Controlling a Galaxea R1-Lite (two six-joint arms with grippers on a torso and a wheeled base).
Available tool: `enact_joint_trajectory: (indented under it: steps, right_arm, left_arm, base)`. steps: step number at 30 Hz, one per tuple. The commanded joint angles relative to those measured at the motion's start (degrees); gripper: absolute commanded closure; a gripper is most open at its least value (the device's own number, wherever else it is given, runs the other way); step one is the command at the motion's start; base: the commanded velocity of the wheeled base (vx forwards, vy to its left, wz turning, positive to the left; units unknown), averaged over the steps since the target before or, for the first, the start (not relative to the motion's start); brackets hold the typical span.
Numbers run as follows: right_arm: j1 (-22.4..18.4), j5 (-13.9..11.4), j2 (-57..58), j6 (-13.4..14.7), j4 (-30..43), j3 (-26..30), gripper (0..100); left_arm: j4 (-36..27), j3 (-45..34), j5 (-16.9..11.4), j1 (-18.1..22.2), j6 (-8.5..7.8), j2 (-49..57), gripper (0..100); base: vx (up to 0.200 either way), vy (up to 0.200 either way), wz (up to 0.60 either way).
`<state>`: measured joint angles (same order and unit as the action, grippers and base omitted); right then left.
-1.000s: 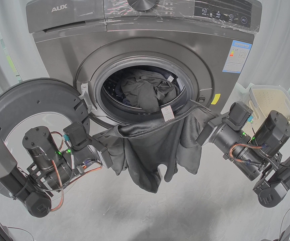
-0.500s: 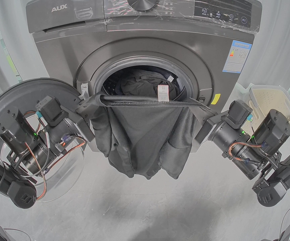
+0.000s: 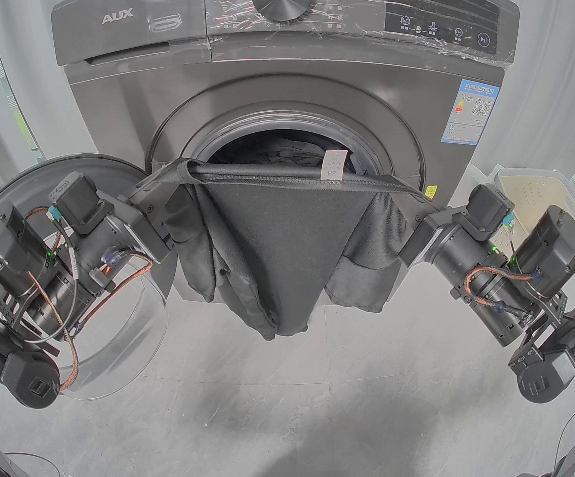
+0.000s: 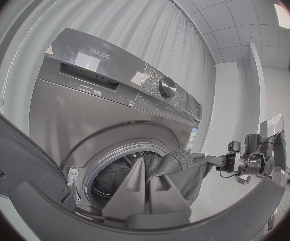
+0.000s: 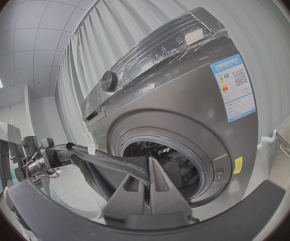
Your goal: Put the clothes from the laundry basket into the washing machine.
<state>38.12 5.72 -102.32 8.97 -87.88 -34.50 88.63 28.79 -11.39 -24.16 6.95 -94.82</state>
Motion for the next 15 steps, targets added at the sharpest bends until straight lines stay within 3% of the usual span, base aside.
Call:
enact_joint_trajectory:
  steps: [1,15]
  right_arm:
    - [-0.41,0.0,1.33,-0.1,0.26,-0.13,100]
    - [-0.77,-0.09,1.94,-0.27,0.34,-0.04,100]
  left_arm:
    - [0.06,-0.05,0.14,-0.01,-0.01,0.25,100]
    - [0.06,-1.02,0.14,-1.15,-0.27,-0.54,100]
  base:
    - [0.0,0.0,0.0]
    - [0.0,0.0,0.0]
